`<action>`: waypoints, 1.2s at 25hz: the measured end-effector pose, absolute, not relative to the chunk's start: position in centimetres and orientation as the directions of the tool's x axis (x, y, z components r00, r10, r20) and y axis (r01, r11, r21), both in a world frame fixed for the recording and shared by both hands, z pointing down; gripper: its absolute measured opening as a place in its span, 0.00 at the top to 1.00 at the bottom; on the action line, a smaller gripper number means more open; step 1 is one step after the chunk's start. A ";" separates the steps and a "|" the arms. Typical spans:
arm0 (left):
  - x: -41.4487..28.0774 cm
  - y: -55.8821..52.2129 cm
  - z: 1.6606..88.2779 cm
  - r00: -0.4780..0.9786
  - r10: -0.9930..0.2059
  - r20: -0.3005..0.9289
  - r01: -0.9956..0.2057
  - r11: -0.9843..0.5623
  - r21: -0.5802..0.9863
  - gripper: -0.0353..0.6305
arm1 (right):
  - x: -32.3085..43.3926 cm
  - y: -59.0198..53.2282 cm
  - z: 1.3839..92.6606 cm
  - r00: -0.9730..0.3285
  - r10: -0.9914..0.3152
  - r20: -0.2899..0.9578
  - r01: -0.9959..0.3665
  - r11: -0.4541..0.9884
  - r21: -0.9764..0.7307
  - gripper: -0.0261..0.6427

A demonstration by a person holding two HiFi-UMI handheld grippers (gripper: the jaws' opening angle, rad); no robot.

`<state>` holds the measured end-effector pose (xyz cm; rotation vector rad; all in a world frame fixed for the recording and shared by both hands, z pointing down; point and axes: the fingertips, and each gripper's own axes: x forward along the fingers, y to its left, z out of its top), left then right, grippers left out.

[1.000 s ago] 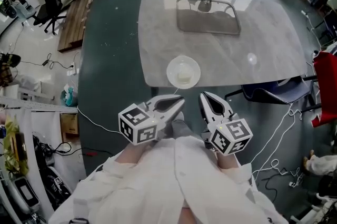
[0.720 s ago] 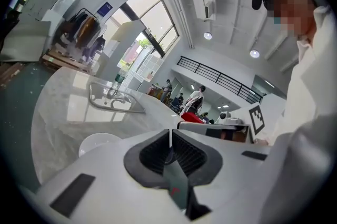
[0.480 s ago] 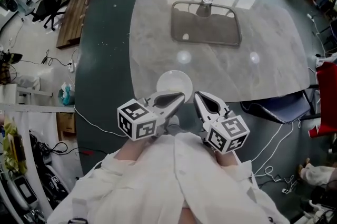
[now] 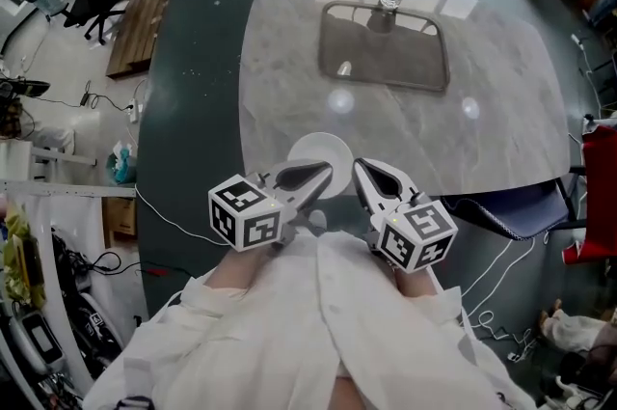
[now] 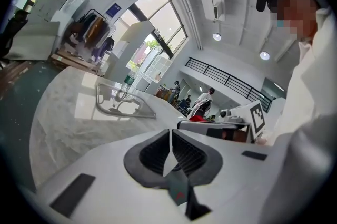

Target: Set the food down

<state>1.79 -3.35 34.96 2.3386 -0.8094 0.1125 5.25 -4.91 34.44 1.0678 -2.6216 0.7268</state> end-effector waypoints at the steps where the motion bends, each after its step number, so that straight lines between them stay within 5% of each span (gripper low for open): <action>1: 1.6 -3.5 35.0 0.806 -0.521 0.282 -0.580 -0.601 0.550 0.91 | 5.1 -5.0 34.5 -0.711 -0.594 0.376 -0.703 0.611 -0.363 0.96; 30: -1.7 -2.4 37.8 0.842 -0.415 0.343 -0.534 -0.563 0.631 0.91 | 3.0 -3.3 38.6 -0.661 -0.558 0.503 -0.751 0.489 -0.444 0.96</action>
